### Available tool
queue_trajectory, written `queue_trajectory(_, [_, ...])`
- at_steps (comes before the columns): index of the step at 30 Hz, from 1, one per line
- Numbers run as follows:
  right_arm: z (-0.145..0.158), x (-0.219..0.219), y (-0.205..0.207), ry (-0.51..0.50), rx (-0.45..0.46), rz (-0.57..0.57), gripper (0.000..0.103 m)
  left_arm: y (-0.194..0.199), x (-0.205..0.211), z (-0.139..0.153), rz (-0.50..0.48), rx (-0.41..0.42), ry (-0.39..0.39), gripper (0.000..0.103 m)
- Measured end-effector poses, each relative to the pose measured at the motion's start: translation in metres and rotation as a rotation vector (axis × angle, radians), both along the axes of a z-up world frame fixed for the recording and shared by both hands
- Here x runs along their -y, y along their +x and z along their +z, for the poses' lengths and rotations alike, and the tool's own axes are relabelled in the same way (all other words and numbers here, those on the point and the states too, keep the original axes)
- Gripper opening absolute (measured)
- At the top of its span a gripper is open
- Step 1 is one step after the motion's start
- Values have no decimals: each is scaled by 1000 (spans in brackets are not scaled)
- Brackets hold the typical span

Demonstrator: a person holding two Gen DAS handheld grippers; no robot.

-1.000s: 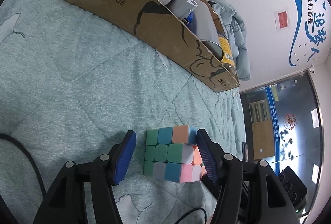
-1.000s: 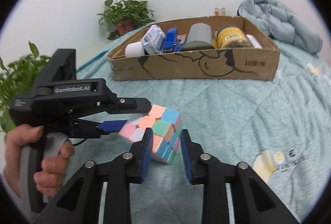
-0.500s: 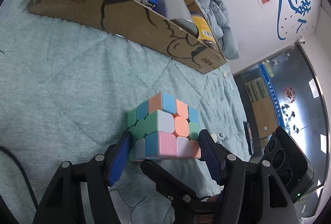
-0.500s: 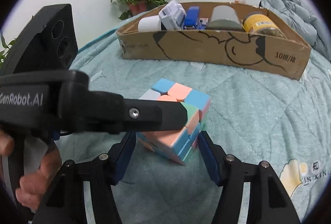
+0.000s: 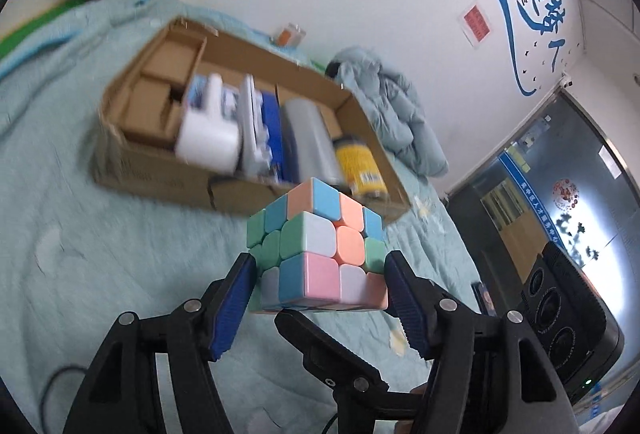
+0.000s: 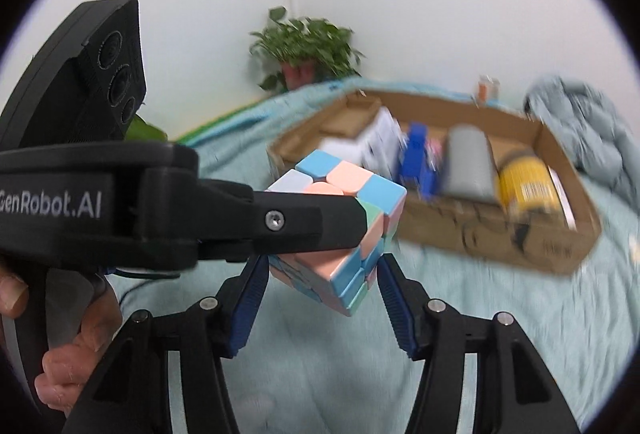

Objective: Organize rigid objects
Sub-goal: 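Lower the cube into the box's small compartment and release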

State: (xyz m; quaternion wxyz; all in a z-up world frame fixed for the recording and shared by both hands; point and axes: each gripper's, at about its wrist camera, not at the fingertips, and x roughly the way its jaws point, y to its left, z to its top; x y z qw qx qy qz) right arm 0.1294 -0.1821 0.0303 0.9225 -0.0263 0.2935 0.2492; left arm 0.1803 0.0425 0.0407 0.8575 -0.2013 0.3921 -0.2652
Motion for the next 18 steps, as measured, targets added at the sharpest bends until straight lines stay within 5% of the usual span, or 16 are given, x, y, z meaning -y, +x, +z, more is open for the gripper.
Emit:
queue_trajectory(11, [53, -49, 77, -43, 108, 100, 56, 80, -56, 58, 74, 88, 53, 64])
queue_trajectory(18, [57, -76, 135, -59, 102, 156, 56, 156, -77, 38, 88, -5, 50, 62])
